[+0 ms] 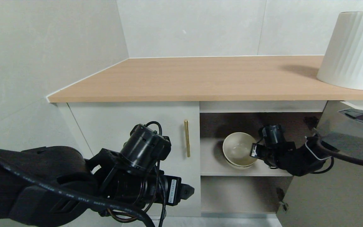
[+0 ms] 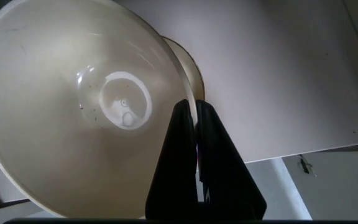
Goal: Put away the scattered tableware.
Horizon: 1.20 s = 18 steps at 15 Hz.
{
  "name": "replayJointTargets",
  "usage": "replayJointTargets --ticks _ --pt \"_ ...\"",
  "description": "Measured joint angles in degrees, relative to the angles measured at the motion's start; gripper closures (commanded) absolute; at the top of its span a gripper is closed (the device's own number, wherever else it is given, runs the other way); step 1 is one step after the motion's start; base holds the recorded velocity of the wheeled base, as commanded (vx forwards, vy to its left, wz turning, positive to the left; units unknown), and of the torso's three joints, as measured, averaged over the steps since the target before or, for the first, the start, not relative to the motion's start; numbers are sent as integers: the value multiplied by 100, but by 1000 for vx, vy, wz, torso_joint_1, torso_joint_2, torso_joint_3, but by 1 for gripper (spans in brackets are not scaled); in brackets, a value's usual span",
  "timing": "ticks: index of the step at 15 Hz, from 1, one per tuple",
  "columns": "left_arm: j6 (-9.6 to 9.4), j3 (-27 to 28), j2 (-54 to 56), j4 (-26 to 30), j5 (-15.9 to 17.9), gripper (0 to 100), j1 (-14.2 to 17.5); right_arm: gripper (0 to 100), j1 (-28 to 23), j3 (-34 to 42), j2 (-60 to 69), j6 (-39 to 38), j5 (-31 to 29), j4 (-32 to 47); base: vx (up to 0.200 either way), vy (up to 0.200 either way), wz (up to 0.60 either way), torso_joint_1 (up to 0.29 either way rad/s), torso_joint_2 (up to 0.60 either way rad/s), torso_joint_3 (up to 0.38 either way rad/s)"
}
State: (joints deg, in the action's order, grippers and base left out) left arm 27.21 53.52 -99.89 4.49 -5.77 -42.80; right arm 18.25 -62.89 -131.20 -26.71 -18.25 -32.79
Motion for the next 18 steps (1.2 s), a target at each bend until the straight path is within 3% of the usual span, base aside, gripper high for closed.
replayJointTargets --ticks 5,6,18 --pt "2 0 2 -2 -2 0 0 100 -9 -11 -54 0 -2 1 0 0 0 0 0 0" --pt "2 0 2 -2 0 0 0 0 -6 -11 -59 0 -4 0 0 0 0 0 0 0" --pt "2 -5 99 0 -2 0 102 0 18 79 85 0 22 61 0 0 0 0 0 0"
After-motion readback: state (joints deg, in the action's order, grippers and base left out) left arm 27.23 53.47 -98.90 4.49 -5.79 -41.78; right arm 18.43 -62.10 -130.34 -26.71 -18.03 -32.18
